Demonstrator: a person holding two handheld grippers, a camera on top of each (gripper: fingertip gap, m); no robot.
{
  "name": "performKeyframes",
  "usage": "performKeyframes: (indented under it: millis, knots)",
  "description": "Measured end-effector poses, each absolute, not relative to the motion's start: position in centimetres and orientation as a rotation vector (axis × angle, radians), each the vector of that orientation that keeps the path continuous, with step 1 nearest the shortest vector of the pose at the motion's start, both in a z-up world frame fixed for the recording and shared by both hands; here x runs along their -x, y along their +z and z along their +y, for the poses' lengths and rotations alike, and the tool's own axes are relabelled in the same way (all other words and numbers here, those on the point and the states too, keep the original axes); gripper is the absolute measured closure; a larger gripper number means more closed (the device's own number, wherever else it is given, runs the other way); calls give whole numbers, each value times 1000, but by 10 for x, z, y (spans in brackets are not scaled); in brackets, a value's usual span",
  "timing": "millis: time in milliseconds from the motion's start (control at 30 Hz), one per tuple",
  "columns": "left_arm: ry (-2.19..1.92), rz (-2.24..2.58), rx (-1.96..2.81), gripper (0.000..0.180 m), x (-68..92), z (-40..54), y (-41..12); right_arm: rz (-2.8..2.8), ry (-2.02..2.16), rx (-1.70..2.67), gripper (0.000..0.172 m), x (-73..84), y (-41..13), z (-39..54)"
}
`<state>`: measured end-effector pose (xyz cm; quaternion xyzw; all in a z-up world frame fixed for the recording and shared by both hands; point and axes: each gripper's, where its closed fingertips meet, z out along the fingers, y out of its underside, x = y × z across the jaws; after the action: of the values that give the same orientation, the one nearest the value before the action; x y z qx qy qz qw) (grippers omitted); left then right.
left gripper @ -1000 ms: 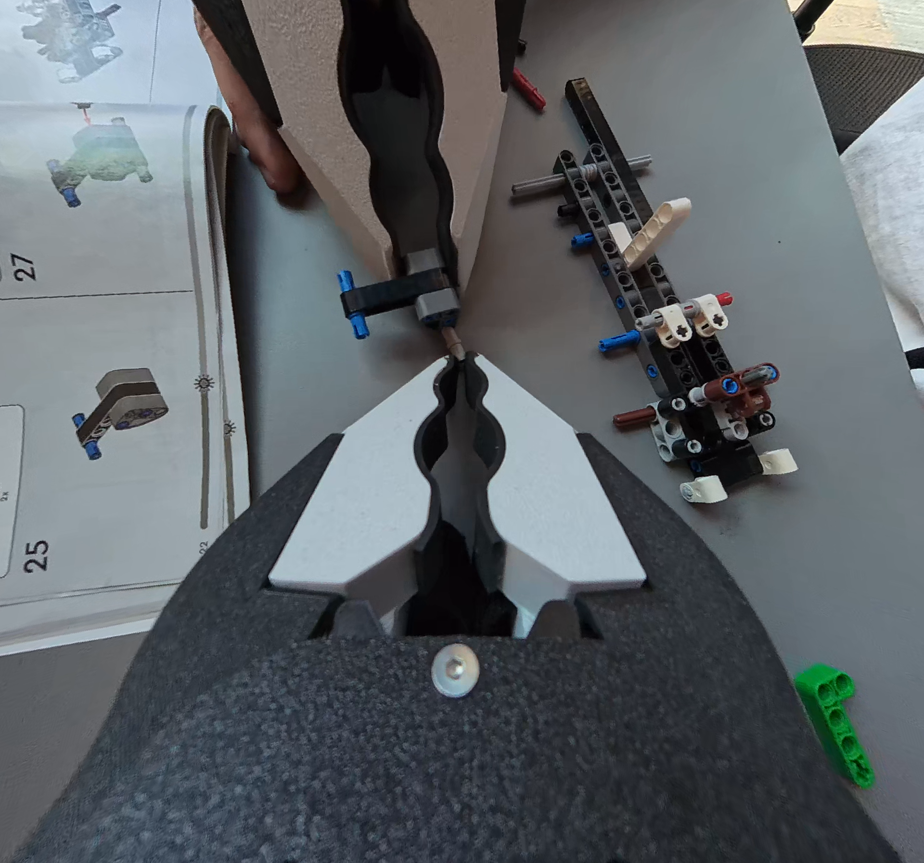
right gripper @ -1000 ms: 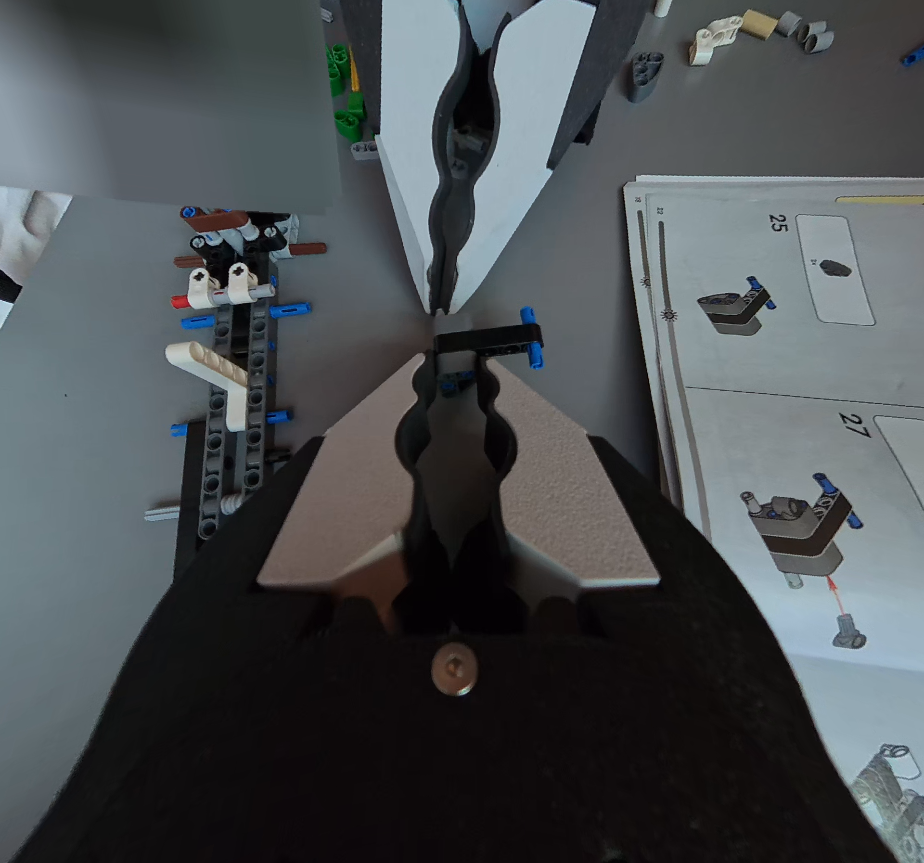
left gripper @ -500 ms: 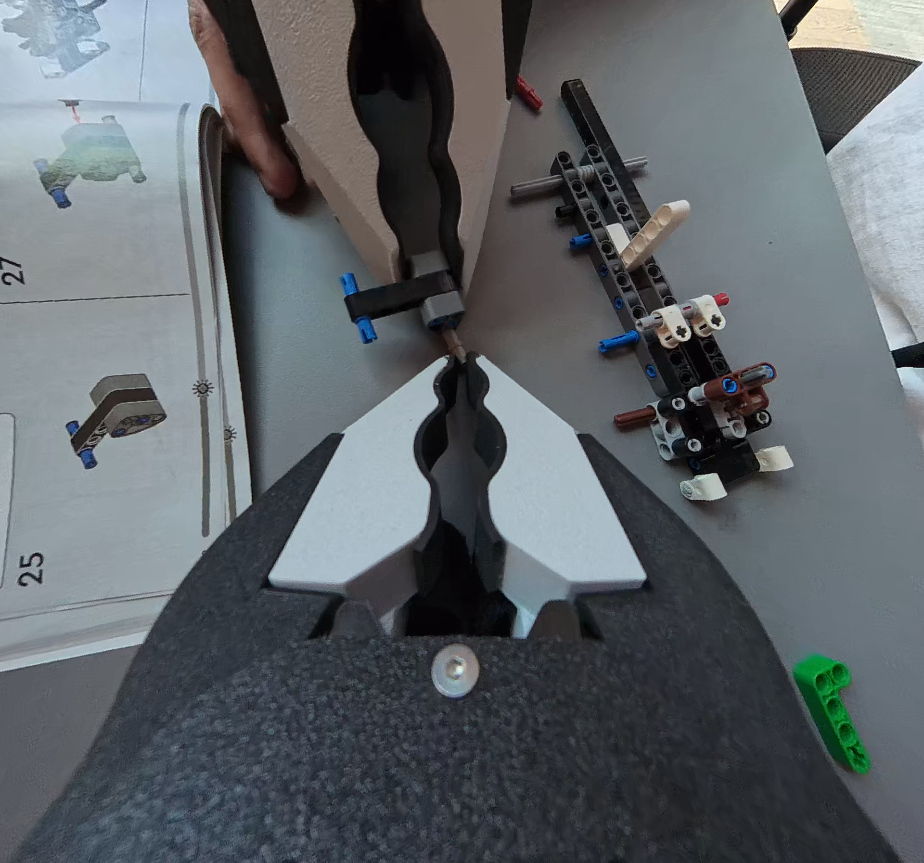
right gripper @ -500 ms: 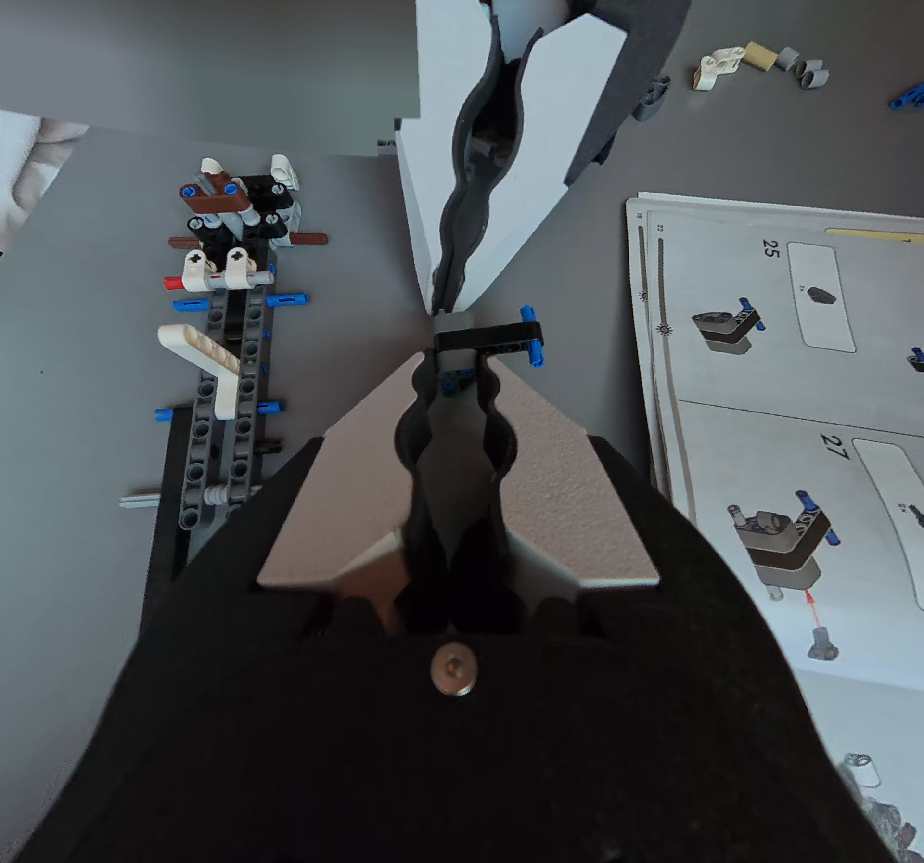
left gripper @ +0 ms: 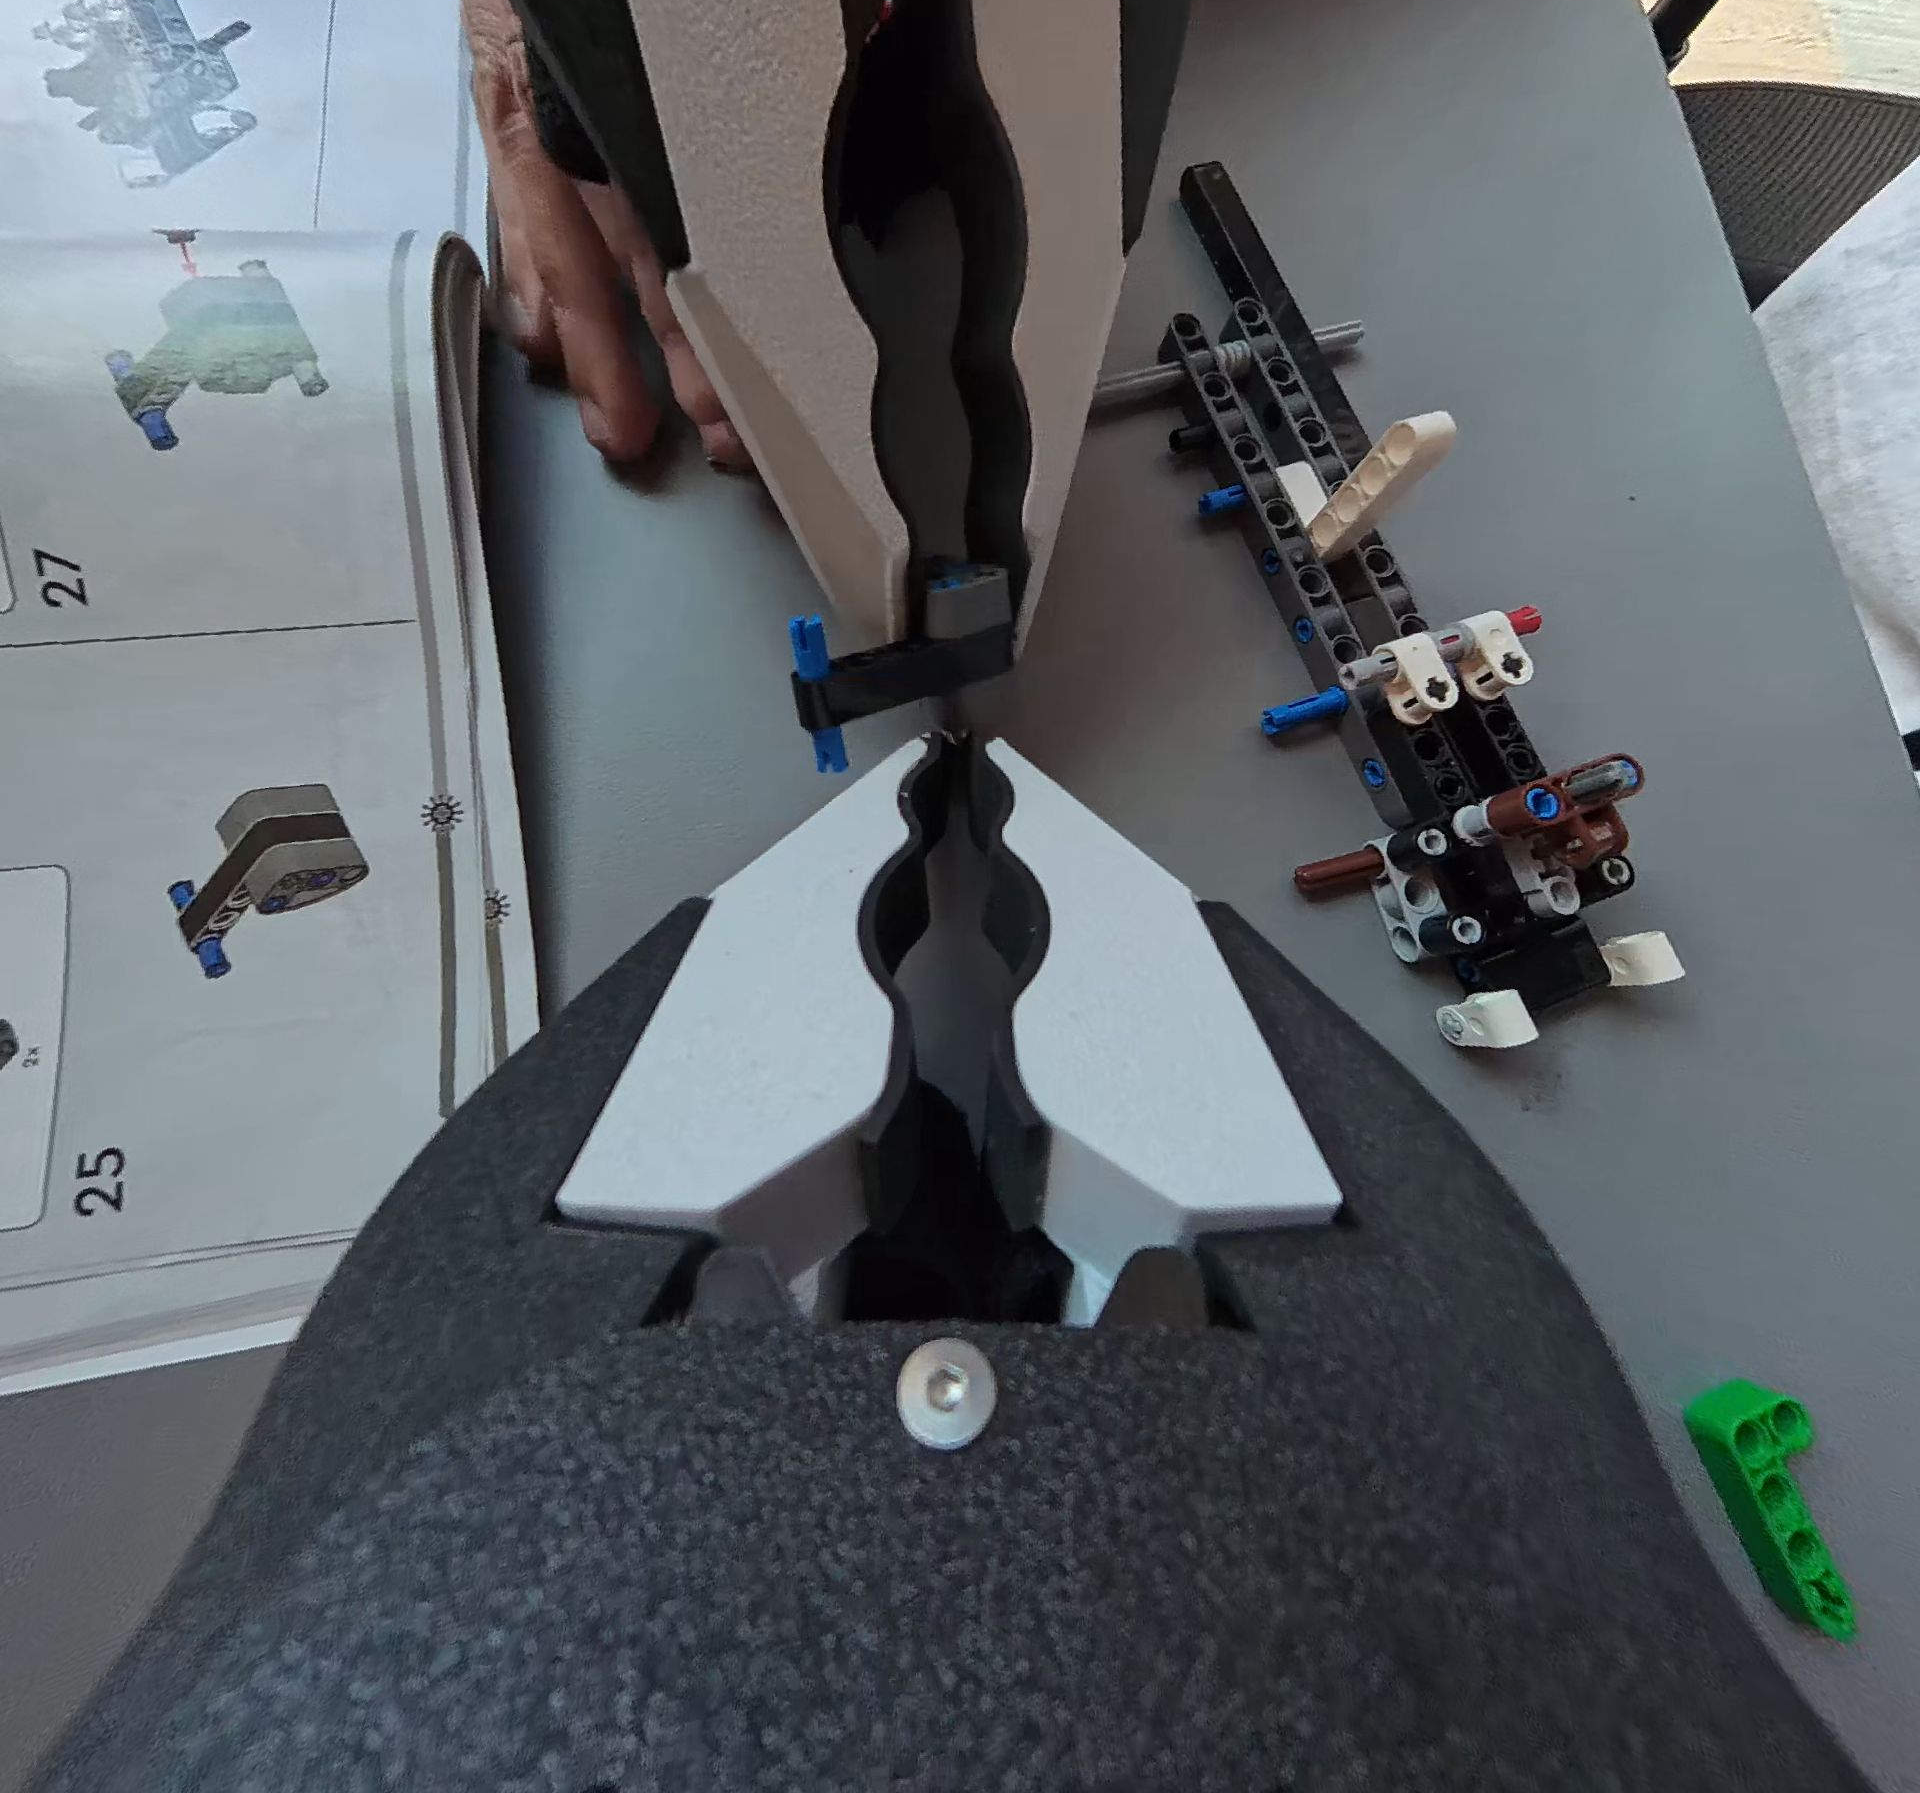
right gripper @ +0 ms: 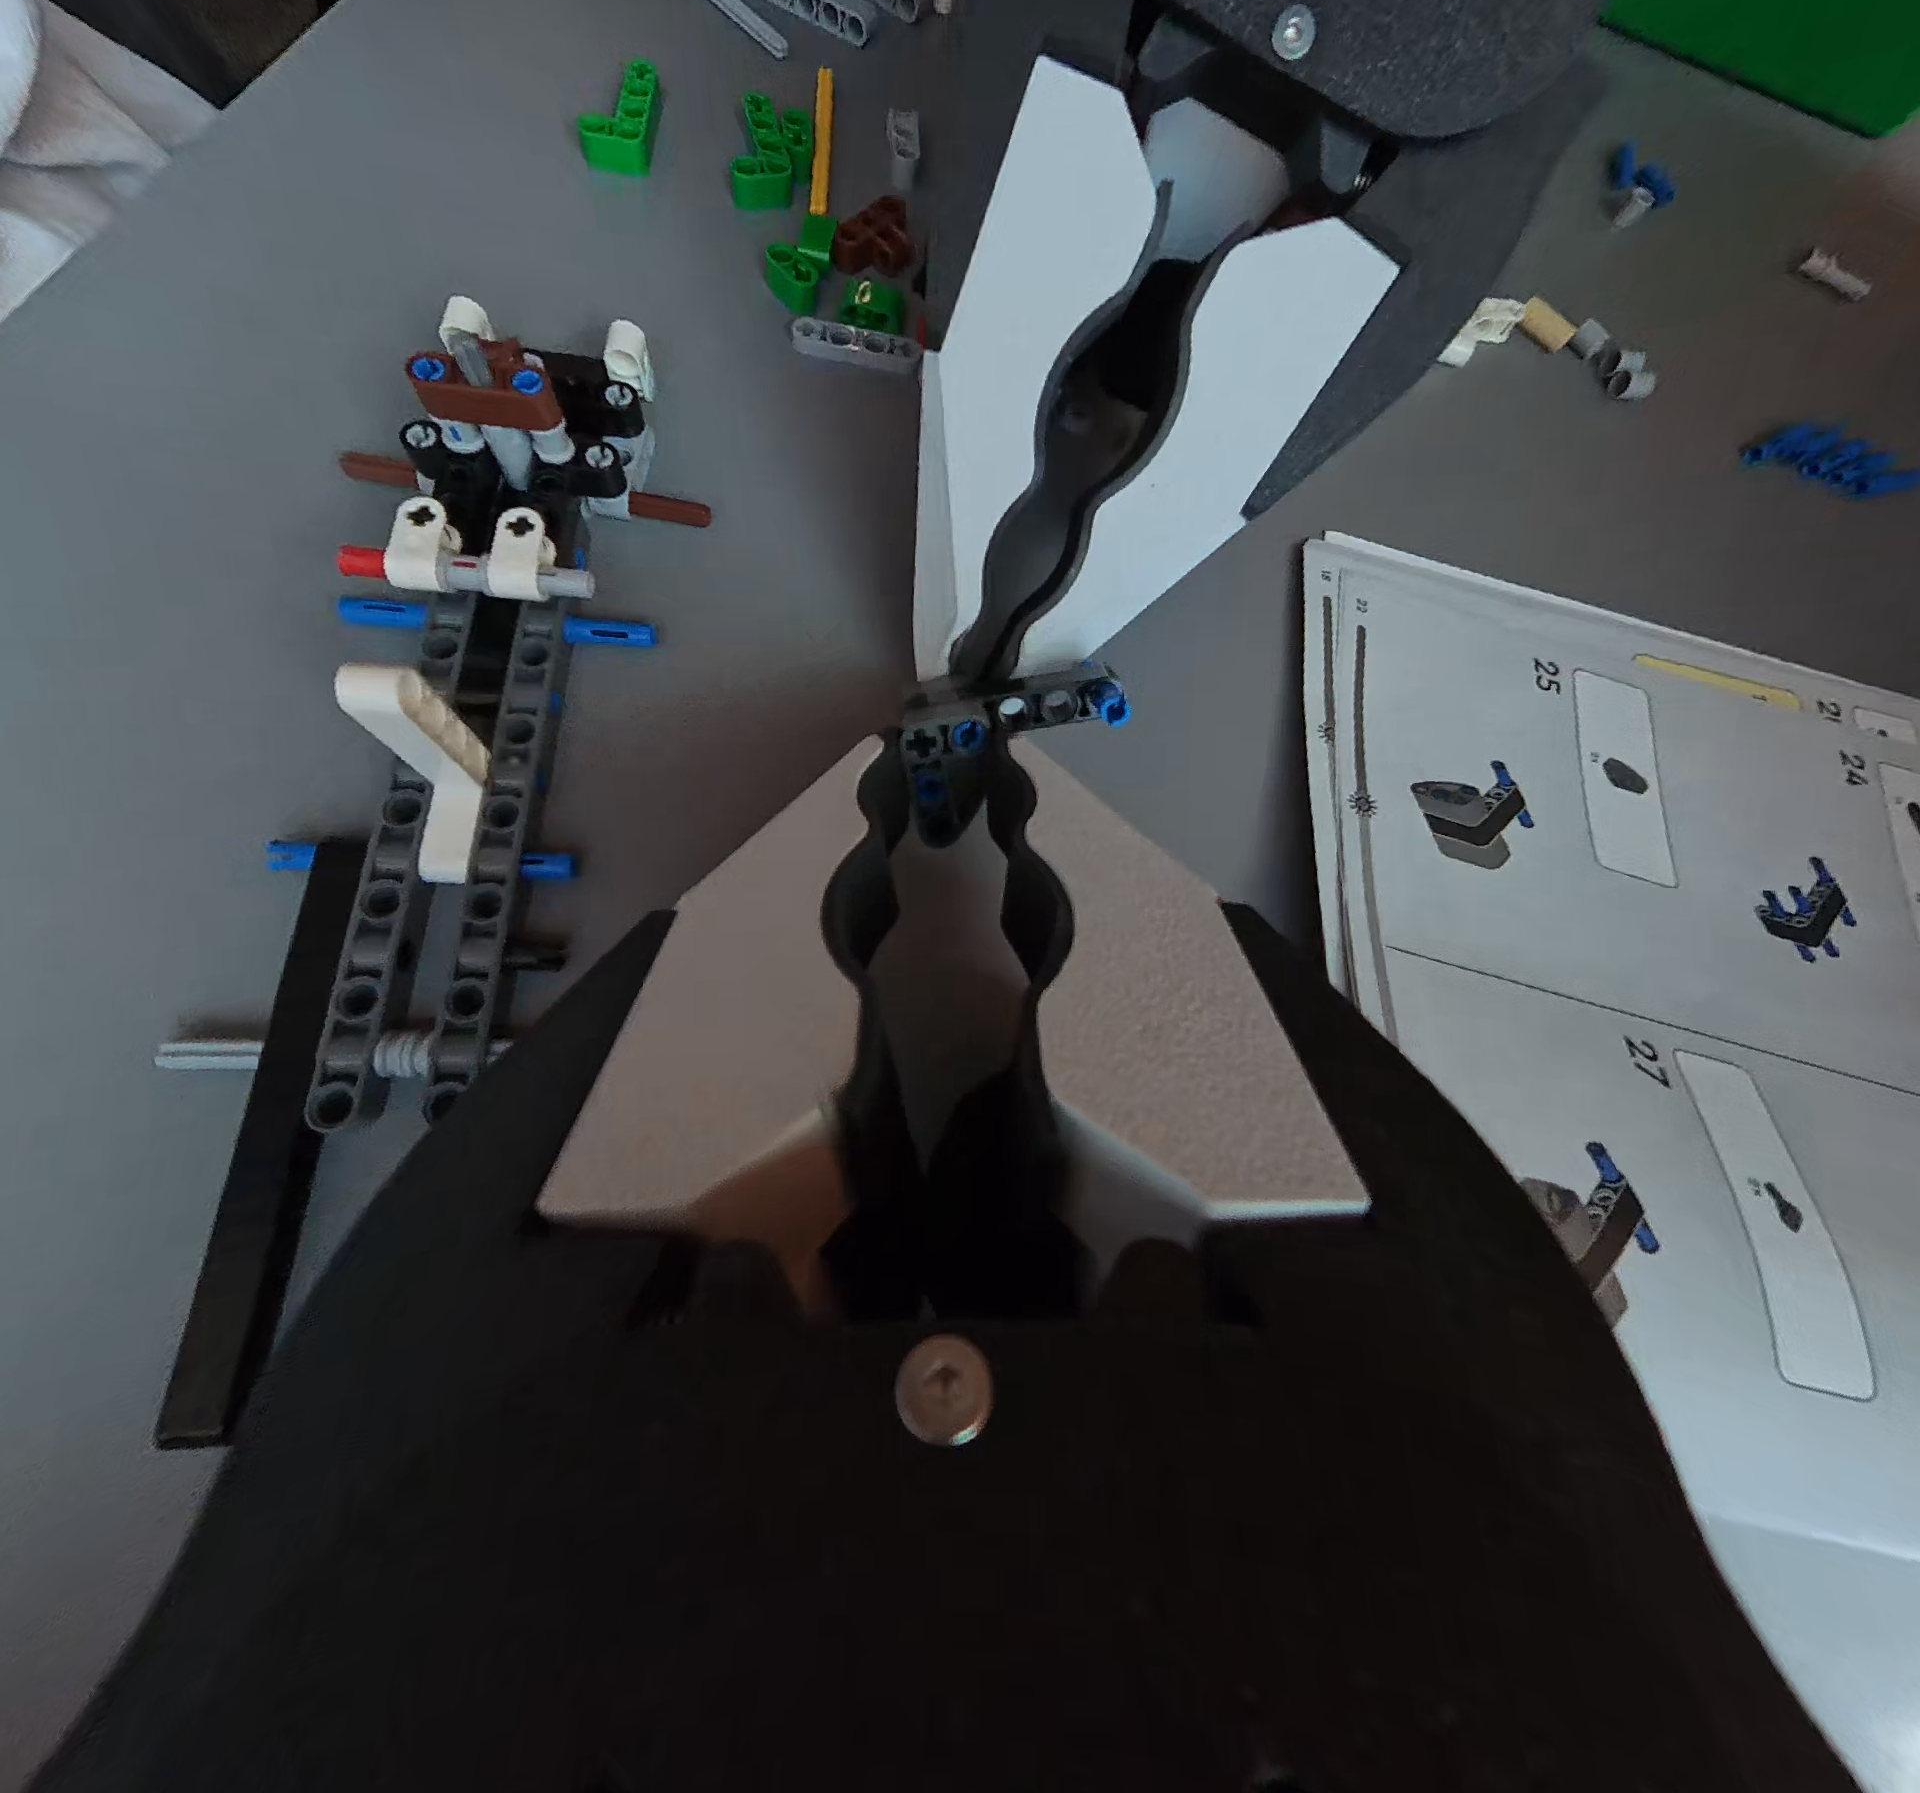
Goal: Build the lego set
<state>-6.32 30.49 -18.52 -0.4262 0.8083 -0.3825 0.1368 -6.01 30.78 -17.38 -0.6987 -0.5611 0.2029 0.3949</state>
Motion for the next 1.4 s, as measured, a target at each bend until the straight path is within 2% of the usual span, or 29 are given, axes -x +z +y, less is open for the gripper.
performKeyframes:
  millis: [200, 333, 433, 633, 733, 900, 1067, 1233, 1333, 1367, 1400]
  knots:
    - [-1093, 2335, 1211, 179, 64, 305, -185, -1353, 583, 1832, 158, 57, -171, 311]
    - [-1076, 2322, 1221, 178, 63, 305, -184, -1088, 781, 1907, 158, 50, -146, 317]
    - [-1054, 2248, 1192, 162, 59, 306, -172, -890, 949, 1917, 158, 51, -118, 322]
    - [-864, 1922, 984, 129, 55, 326, -110, -476, 1598, 1937, 158, 55, -74, 316]
    - [-887, 1792, 871, 125, 59, 319, -82, -383, 1838, 1866, 158, 58, -61, 311]
    - [-874, 1815, 834, 133, 60, 307, -86, -357, 1802, 1923, 158, 60, -73, 314]
    - [-903, 1834, 925, 132, 58, 312, -96, -366, 1668, 2004, 159, 48, -85, 317]
    - [-844, 1809, 874, 131, 51, 309, -96, -337, 1721, 2031, 159, 63, -92, 314]
    - [-763, 1773, 885, 145, 48, 316, -96, -298, 1762, 2001, 158, 70, -88, 315]
    - [-742, 1774, 895, 155, 47, 319, -98, -274, 1759, 1999, 158, 71, -88, 317]
    - [-737, 1768, 891, 155, 47, 319, -97, -267, 1732, 1990, 158, 70, -87, 320]
